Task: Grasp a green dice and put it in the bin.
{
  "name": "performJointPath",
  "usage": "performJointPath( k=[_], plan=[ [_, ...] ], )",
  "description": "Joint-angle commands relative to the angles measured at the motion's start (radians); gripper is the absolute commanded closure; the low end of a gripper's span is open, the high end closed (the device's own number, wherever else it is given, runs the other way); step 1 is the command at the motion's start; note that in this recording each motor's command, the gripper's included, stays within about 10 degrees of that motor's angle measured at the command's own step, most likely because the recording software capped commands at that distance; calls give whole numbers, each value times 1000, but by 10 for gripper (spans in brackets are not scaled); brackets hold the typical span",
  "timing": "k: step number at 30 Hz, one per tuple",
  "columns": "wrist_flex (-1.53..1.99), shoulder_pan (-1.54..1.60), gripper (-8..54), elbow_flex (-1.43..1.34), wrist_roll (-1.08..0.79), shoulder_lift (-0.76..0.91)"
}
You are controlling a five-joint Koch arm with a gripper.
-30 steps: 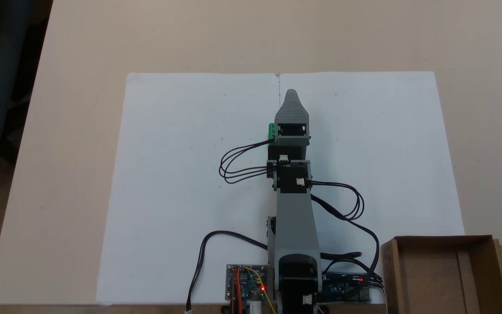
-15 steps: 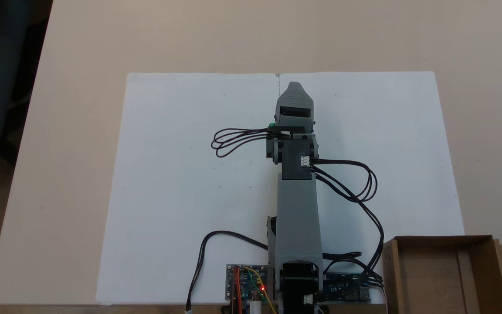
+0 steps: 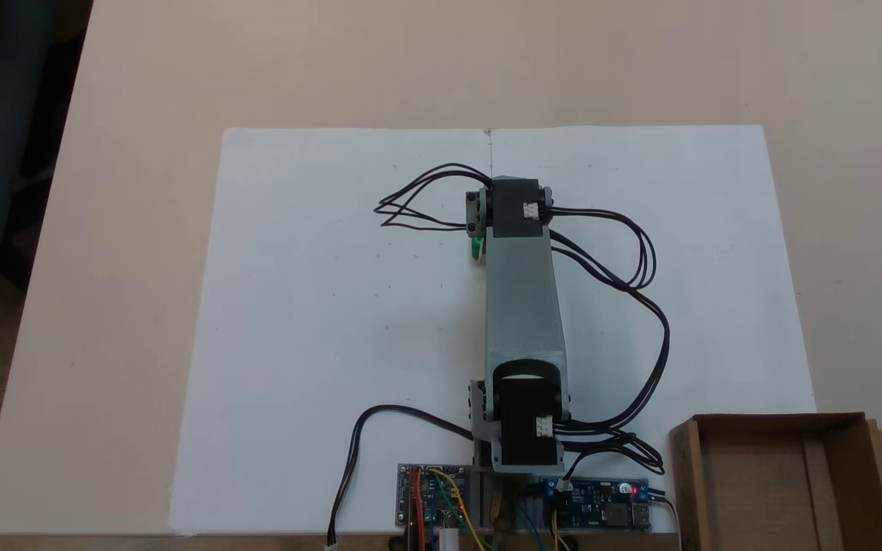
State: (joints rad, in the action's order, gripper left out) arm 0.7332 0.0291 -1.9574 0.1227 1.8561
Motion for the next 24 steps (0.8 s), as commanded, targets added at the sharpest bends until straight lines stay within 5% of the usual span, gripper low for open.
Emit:
performJointPath(
  k=[1,24],
  plan=[
    [26,35,33,75,67,-3],
    [-48,66,33,98,69,-250]
  ],
)
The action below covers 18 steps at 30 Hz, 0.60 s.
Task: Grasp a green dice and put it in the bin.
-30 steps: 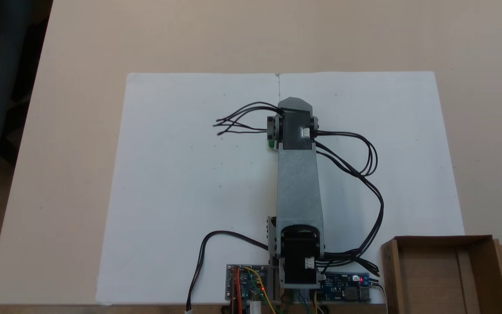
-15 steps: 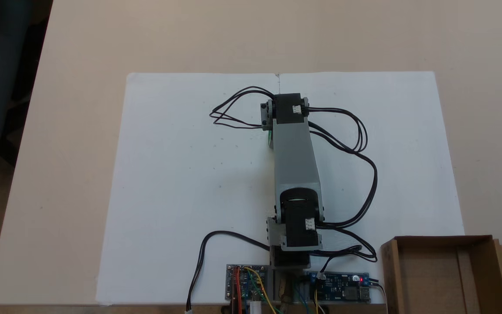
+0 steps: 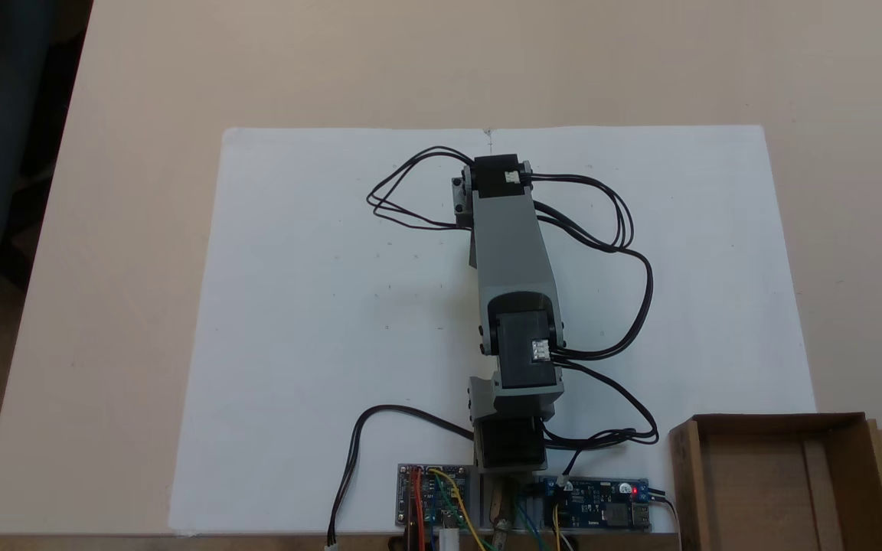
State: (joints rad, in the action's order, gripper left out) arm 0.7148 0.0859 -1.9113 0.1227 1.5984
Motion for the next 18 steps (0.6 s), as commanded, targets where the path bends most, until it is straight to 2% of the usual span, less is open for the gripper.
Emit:
performJointPath(
  k=[1,18],
  plan=[
    [-37,9,33,52,69,-2],
    [-103,3,33,107,67,-176]
  ],
)
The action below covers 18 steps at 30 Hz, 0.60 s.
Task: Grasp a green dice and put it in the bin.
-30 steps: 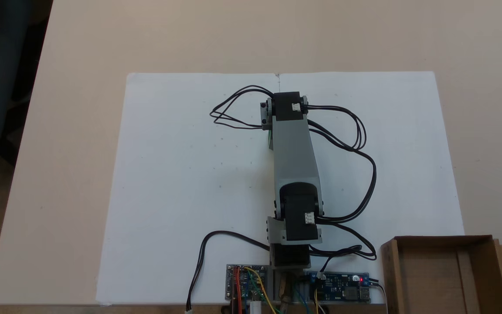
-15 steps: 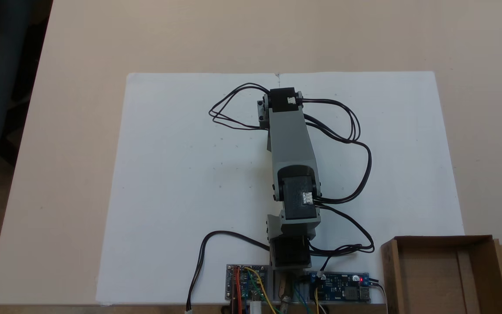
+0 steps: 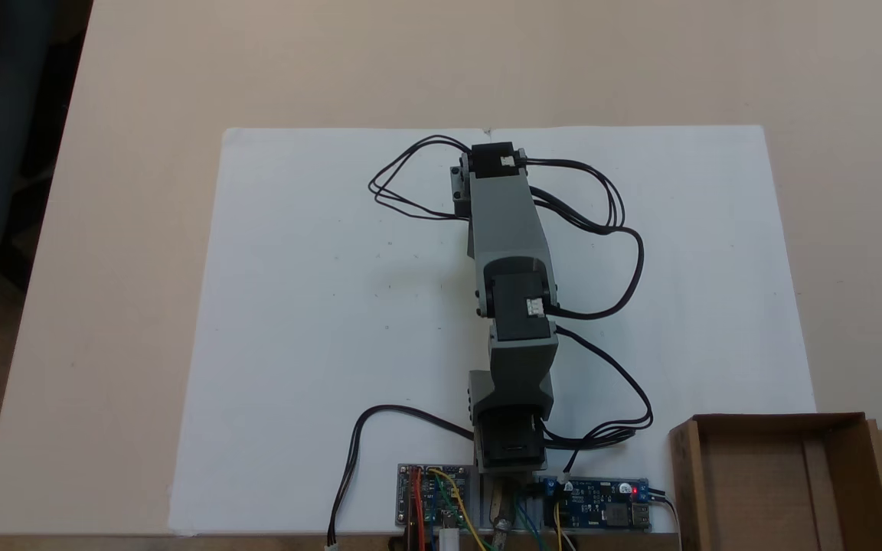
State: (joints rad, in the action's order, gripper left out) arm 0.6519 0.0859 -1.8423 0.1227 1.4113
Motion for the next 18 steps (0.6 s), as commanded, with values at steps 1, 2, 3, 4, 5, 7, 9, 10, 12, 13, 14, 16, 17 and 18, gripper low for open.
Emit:
performJointPath(
  k=[1,2,3,4,5,7,9,10,12,13,14,16,17,18],
  plan=[
    [-41,2,33,41,67,5],
    [-44,2,33,44,67,-3],
    [-49,0,34,46,67,-11],
    [-52,0,34,48,67,-17],
    [-57,0,34,48,67,-21],
    [-63,-2,36,49,67,-31],
    [-64,-2,41,49,67,-38],
    [-64,-2,41,49,67,-40],
    [-66,-2,41,49,67,-43],
    [-66,-2,43,49,67,-44],
    [-66,-2,43,49,67,-46],
    [-67,-2,57,49,67,-49],
    [-67,0,66,49,67,-54],
    [-69,0,67,49,67,-58]
  ],
)
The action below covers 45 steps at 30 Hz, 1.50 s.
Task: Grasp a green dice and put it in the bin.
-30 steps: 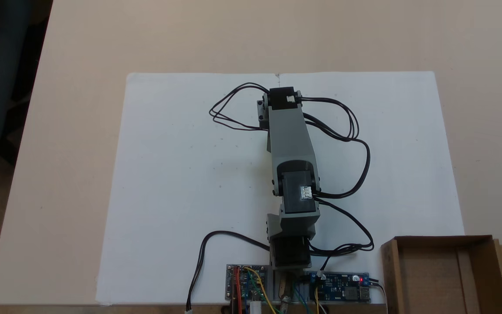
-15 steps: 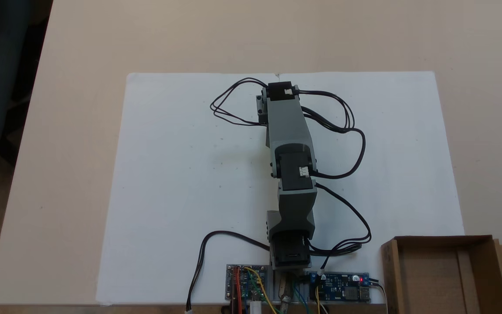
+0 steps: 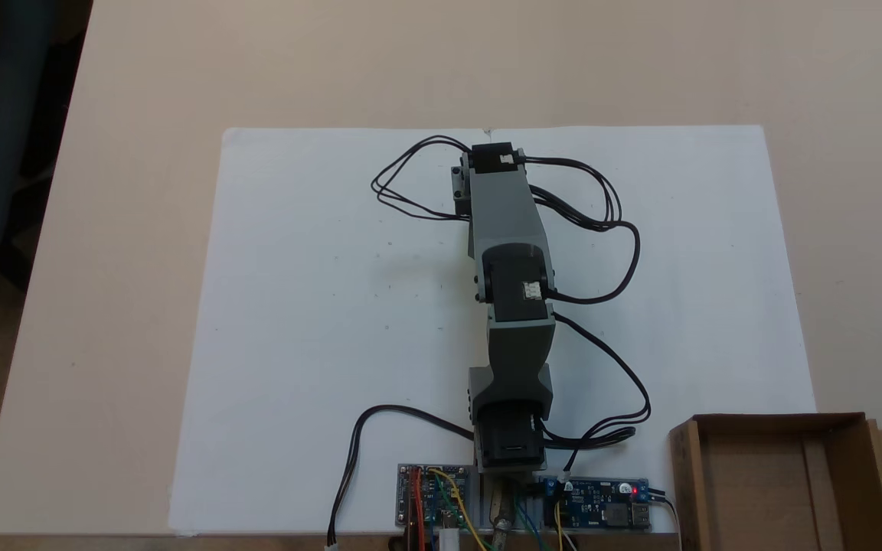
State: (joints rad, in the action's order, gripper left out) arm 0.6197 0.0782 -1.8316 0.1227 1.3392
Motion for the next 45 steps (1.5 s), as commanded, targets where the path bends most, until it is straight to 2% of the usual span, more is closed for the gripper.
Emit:
performJointPath(
  k=[1,37,45],
  plan=[
    [-38,9,66,38,66,9],
    [-60,-14,68,43,55,-37],
    [-58,-20,173,43,55,-38]
  ],
)
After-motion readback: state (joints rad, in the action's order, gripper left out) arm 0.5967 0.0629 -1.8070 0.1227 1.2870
